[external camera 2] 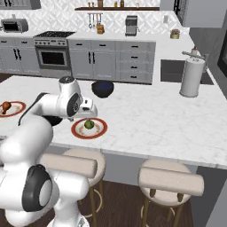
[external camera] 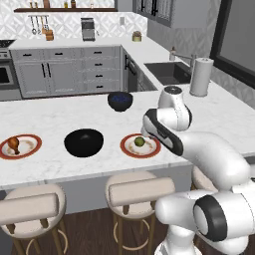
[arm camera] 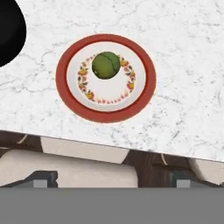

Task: Pick the chicken drumstick and lime from their plates and place them in the bowl. Then put the bowl in the fridge.

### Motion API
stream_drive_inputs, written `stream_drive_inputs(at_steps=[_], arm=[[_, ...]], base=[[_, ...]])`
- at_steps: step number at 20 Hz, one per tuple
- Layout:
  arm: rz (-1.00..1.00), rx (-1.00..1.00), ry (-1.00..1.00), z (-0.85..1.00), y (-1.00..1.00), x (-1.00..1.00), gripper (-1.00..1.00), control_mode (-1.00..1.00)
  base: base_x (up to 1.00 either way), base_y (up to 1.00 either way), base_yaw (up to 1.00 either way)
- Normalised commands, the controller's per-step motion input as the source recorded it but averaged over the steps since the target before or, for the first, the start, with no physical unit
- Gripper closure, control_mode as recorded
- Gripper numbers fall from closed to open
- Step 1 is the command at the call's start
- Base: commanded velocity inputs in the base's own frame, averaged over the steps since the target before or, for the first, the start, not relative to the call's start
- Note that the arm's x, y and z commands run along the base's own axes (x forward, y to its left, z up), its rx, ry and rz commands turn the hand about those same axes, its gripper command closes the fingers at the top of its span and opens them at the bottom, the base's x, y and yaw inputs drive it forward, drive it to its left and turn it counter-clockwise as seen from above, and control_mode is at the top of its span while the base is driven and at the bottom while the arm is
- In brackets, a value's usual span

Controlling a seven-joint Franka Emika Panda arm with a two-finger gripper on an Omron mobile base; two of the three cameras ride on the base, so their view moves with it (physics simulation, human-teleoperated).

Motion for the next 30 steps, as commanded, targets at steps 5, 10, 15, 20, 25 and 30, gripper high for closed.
stream_drive_inputs(at_steps=[5, 10, 15, 20, 25, 30], arm=[[0.0, 0.04, 0.08, -0.35, 0.01, 1.0, -1.0, -1.0], [-0.03, 0.11, 0.11, -0.43, 0.16, 0.79, -1.0, -1.0], [-0.15, 0.06, 0.05, -0.35, 0.2, 0.44, -1.0, -1.0], [-0.12, 0.0, 0.1, -0.42, 0.01, 0.35, -1.0, -1.0], [-0.1, 0.0, 0.11, -0.23, 0.0, 0.18, -1.0, -1.0], [-0.08, 0.0, 0.1, -0.15, 0.02, 0.31, -1.0, -1.0]], base=[[0.0, 0.0, 0.0], [0.0, 0.0, 0.0], [0.0, 0.0, 0.0], [0.0, 0.0, 0.0], [0.0, 0.0, 0.0], [0.0, 0.0, 0.0]])
